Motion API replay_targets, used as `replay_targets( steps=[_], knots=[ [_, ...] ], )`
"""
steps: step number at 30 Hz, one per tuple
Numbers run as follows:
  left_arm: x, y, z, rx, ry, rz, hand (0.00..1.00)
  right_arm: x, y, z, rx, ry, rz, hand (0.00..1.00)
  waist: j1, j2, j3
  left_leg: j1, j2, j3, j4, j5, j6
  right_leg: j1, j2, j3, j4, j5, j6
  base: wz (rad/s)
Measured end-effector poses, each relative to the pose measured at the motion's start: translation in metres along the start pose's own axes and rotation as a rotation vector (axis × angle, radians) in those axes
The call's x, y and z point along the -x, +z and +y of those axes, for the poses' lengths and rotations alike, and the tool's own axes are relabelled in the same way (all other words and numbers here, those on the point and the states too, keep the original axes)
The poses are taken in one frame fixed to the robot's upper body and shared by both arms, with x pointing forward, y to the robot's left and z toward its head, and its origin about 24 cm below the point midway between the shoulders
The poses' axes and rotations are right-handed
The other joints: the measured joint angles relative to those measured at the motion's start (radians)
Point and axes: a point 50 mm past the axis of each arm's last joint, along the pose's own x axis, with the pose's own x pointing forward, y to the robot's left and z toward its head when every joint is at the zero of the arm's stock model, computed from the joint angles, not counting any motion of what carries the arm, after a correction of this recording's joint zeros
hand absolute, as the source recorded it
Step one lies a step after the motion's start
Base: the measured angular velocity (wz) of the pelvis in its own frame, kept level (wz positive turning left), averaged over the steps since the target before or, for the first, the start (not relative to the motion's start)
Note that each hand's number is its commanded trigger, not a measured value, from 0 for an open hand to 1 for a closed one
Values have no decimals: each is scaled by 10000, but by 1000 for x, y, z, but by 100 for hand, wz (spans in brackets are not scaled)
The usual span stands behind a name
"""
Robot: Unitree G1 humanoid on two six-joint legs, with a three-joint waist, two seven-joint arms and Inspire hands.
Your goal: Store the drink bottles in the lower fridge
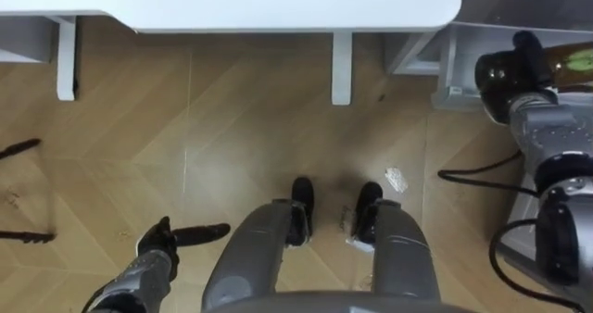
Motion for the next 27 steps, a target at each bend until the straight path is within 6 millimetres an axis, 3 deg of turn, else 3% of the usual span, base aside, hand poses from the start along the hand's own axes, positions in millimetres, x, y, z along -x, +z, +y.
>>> replay_targets(
  steps=[5, 7, 14, 20, 27],
  knots=[
    [0, 0, 0, 2, 0, -28, 0, 0, 5, 7, -23, 29, -170, 100, 53, -4, 33, -34, 15, 195, -1, -18, 19, -155, -65, 68, 209, -38, -30, -2],
    [0, 2, -1, 11, -52, -99, 0, 0, 5, 8, -18, -47, -184, 0, 71, 0, 39, -62, 19, 238, -2, -35, 17, -210, -101, 64, 250, -109, -55, 0],
    [1, 3, -1, 17, -103, -198, 0, 1, 15, 9, 7, -369, -426, 0, 43, -9, 42, -154, 8, 326, 23, -19, 0, -387, -184, 73, 439, -184, -105, 0],
    [1, 7, 1, -19, -65, -379, 0, 3, 30, 23, -59, -130, -919, 0, 15, -20, 44, -297, 25, 380, 129, -13, -8, -559, -182, 102, 487, -190, -118, 0],
    [1, 7, 2, -39, -61, -421, 0, 3, 32, 31, -133, 62, -1049, 0, 66, -46, 52, -217, 59, 495, 111, -10, -2, -457, -190, 84, 459, -194, -109, 1]
  ],
)
